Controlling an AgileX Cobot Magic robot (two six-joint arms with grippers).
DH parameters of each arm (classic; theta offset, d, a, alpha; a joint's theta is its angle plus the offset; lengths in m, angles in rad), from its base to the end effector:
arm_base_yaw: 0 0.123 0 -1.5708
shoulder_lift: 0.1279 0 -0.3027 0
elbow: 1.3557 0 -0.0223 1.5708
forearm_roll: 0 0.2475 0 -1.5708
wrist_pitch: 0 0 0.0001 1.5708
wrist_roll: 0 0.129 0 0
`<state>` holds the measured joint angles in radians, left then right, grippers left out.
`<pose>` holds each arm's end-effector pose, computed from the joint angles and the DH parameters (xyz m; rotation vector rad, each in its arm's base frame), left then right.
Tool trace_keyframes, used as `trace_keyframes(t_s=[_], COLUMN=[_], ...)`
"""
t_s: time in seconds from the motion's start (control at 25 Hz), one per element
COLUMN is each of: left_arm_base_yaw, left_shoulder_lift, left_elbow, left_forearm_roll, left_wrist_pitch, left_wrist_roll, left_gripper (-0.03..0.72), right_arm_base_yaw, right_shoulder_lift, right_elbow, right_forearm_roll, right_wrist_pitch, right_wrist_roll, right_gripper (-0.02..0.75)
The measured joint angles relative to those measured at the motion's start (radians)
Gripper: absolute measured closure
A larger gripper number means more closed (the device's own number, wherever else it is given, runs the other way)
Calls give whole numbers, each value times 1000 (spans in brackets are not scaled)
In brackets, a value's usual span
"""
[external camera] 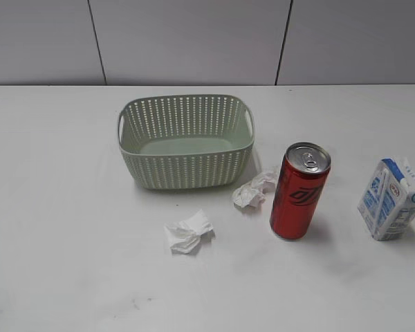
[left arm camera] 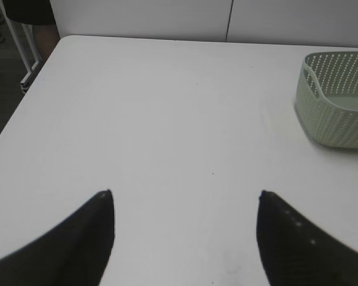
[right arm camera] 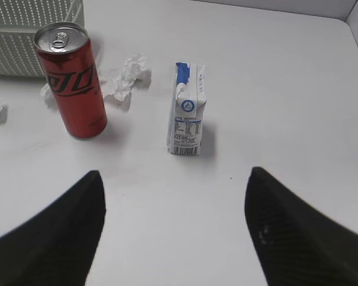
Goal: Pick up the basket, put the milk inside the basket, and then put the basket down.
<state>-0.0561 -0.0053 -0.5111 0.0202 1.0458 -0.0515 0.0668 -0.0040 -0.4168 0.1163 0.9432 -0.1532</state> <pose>0.0073 0.0018 0.2636 0.0037 2.0131 -0.0445 0.0208 0.0135 0.2464 -0.2115 1.9905 0.0827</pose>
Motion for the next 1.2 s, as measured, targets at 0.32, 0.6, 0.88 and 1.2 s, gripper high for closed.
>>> trace_keyframes(t_s=[0.32, 0.6, 0.88, 1.2], left_arm_base_yaw=[0, 0, 0, 0], left_shoulder_lift=[0, 0, 0, 42], left_elbow=[0, 0, 0, -41], left_forearm_roll=[0, -12, -20, -31], left_wrist_pitch=[0, 0, -1, -12], left_wrist_roll=[0, 0, 0, 0], left_gripper=[124, 125, 132, 134], right_arm_base_yaw=[0, 0, 0, 0], right_shoulder_lift=[0, 0, 0, 0], right_elbow=[0, 0, 0, 0], right_forearm_roll=[0, 0, 0, 0], right_wrist_pitch=[0, 0, 0, 0], right_wrist_roll=[0, 0, 0, 0], right_gripper=[167, 167, 167, 167])
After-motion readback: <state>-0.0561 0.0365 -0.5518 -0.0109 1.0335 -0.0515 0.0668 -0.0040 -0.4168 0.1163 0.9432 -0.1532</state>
